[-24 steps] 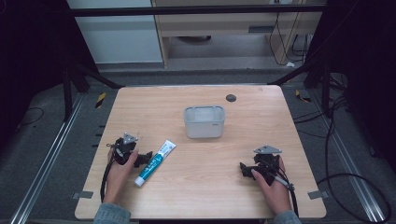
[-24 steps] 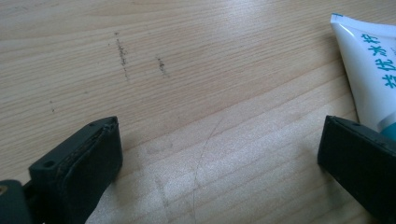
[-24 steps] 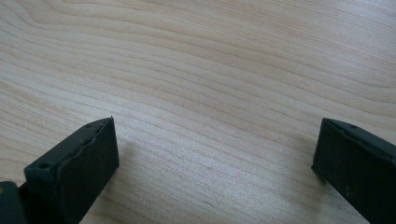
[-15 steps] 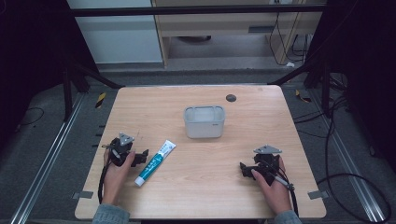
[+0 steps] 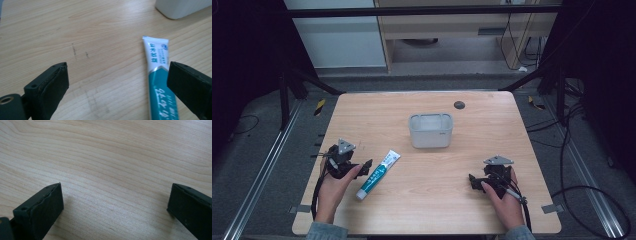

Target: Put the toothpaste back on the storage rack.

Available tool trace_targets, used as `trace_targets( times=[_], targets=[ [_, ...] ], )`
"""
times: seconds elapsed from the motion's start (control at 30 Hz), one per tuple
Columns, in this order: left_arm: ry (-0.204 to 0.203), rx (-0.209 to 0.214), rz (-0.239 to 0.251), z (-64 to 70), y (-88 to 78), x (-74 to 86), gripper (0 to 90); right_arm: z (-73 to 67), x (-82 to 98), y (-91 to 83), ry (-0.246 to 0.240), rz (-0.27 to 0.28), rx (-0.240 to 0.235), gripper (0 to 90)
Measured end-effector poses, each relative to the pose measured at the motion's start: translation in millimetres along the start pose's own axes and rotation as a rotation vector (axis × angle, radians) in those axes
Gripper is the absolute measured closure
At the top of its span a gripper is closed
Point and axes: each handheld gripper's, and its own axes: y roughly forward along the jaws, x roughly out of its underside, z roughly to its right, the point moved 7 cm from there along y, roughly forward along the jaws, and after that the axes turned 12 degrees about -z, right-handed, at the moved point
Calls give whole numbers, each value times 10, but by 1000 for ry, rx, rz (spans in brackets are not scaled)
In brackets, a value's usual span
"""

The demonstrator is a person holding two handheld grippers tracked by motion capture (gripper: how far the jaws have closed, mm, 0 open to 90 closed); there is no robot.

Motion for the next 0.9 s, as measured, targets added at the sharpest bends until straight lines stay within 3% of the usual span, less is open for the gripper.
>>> trace_targets(
  times=[0.03, 0.13, 0.43, 0.6, 0.9],
  targets=[
    [23, 8, -22, 56, -20, -7, 72, 0, 0, 0, 1, 0, 0, 3],
    [44, 6, -31, 114, -48, -26, 90, 0, 0, 0, 0, 0, 0, 3],
    [73, 33, -72, 281, -43, -48, 108, -6, 3, -4, -1, -1, -5, 3],
    [106, 56, -121, 369, -4, -10, 181, -10, 2, -6, 2, -1, -9, 4],
    [127, 90, -161, 519, 68, 12, 294, -11, 3, -6, 2, -1, -9, 4]
  ],
)
